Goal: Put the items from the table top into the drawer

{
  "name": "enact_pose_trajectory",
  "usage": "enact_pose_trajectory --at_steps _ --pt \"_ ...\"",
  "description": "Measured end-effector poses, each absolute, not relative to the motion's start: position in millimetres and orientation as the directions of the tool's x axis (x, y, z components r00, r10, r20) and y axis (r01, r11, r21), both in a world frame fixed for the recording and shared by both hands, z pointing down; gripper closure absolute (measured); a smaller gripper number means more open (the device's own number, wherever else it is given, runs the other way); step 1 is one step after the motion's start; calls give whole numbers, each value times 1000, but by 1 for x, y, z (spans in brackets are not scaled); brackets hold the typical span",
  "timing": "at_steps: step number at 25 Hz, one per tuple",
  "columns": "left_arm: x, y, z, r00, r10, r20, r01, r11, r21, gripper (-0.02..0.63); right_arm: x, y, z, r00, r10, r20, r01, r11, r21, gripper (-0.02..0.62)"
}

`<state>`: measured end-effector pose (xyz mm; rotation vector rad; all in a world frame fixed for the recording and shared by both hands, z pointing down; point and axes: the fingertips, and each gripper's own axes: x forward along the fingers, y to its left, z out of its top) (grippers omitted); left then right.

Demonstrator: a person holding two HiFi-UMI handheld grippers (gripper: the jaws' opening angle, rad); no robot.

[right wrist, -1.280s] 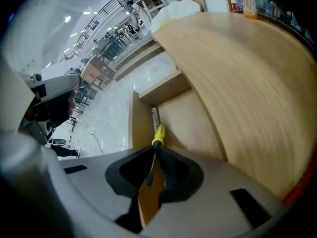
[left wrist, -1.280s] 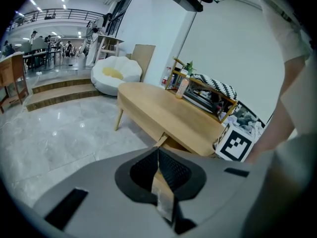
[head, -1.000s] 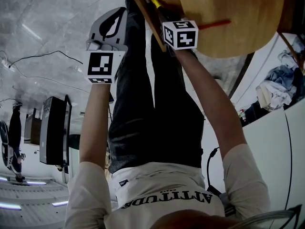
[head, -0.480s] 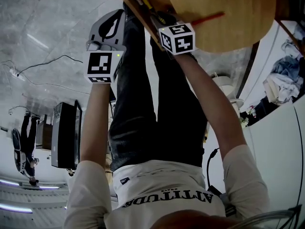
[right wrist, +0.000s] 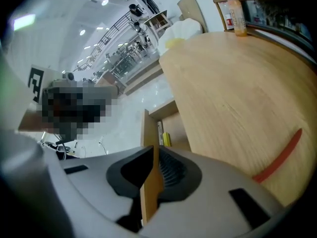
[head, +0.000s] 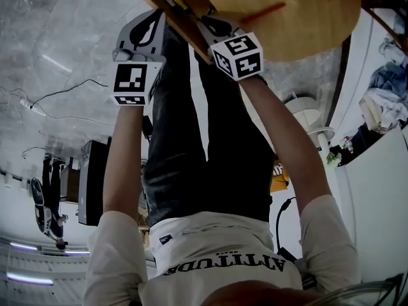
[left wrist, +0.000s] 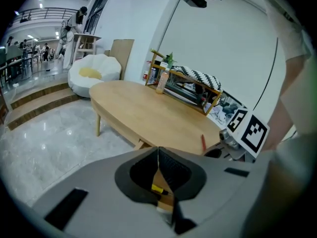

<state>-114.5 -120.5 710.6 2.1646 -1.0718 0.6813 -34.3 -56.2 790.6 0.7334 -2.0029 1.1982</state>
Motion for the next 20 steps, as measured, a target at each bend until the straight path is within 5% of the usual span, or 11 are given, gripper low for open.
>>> enact_pose_trajectory --at_steps 20 --pt "34 -106 709 688 -319 652 -649 -673 355 581 68 -50 762 -665 -237 708 -736 372 -566 575"
